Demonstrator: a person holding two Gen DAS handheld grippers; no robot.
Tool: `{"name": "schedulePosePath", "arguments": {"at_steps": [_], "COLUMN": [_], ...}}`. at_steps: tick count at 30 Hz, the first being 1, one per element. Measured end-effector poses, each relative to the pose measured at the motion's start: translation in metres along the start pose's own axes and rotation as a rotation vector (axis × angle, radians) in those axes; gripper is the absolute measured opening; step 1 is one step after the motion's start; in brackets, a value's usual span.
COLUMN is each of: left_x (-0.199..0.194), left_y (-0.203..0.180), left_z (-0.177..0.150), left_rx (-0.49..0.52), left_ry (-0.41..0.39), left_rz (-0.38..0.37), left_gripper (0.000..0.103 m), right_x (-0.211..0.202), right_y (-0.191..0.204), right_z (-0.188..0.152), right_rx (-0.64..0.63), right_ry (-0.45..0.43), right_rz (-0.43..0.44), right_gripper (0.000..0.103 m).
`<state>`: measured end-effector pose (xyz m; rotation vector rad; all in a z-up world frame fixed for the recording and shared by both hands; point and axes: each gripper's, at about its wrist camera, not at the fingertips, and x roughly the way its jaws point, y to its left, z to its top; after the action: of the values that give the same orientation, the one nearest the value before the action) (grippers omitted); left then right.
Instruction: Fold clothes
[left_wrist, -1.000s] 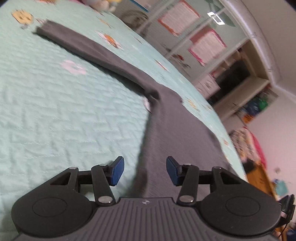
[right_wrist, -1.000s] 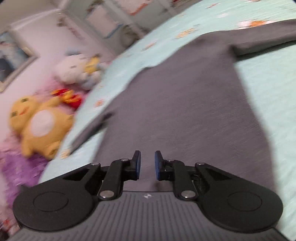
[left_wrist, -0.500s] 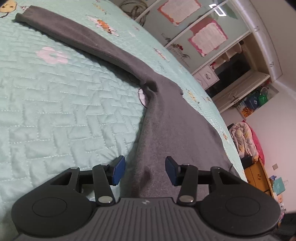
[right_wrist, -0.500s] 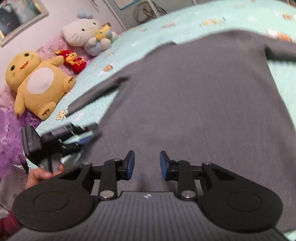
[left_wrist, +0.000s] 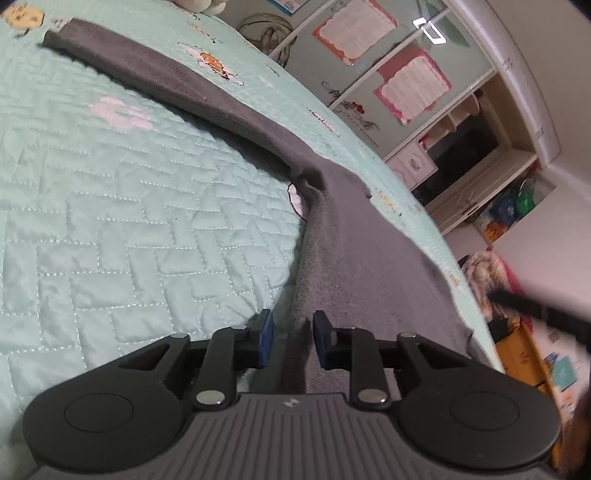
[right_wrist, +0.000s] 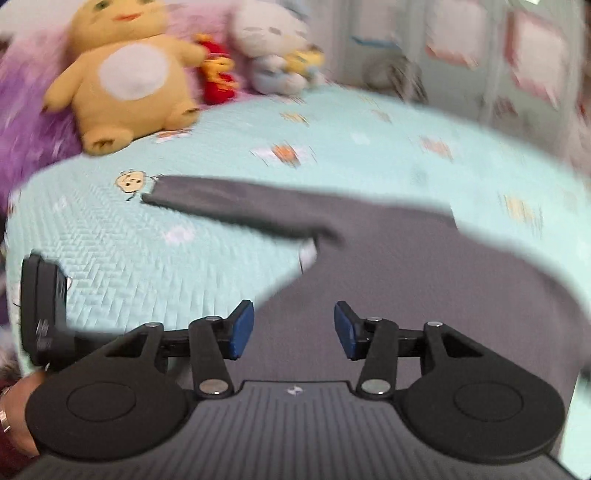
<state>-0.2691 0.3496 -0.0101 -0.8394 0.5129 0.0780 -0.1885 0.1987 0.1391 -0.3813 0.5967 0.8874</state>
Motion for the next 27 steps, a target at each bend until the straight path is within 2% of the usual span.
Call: {"name": "schedulePosePath", "arguments": {"at_steps": [3, 6, 8, 11, 16, 20, 23, 27], "left_x": [-0.001, -0.002, -0.003, -0.006, -0.008, -0.01, -0.01, -0.009], "left_y": [0.003, 0.002, 0.003, 0.007, 0.021, 0.036, 0.047, 0.047], "left_z": [0.0, -0.001, -0.002, -0.002, 0.0, 0.001, 0.001, 0.001], "left_rx": [-0.025, -0.03, -0.04, -0.08, -0.208, -0.335, -0.429, -0.442], "left_ry": [-0.01, -0.025, -0.037, -0.055, -0.069, -0.08, -0.082, -0.079], "left_rz": [-0.023, -0.051, -0.073, -0.1, -0.157, -0.208, -0.24, -0.242], "left_gripper": [0.034, 0.044, 0.049, 0.051, 0.051, 0.048, 0.044, 0.043], "right_x": [0.021, 0.043, 0.059, 0.09, 0.157, 0.205, 0.237, 0.272], "right_y": [0.031, 0.065, 0.088, 0.125, 0.184, 0.216, 0.232, 0.245], "right_z": [0.046, 0.087, 0.106, 0.12, 0.113, 0.103, 0.098, 0.098], "right_rx": [-0.19, -0.367, -0.46, -0.606, -0.865, -0.953, -0.975, -0.938], "right_ry": [-0.059, -0.125, -0.166, -0.17, -0.117, -0.084, -0.063, -0.024], "right_rz": [-0.006, -0.005, 0.028, 0.088, 0.147, 0.159, 0.126, 0.043], "right_gripper": [0.06, 0.061, 0.062, 0.063, 0.063, 0.063, 0.063, 0.063]}}
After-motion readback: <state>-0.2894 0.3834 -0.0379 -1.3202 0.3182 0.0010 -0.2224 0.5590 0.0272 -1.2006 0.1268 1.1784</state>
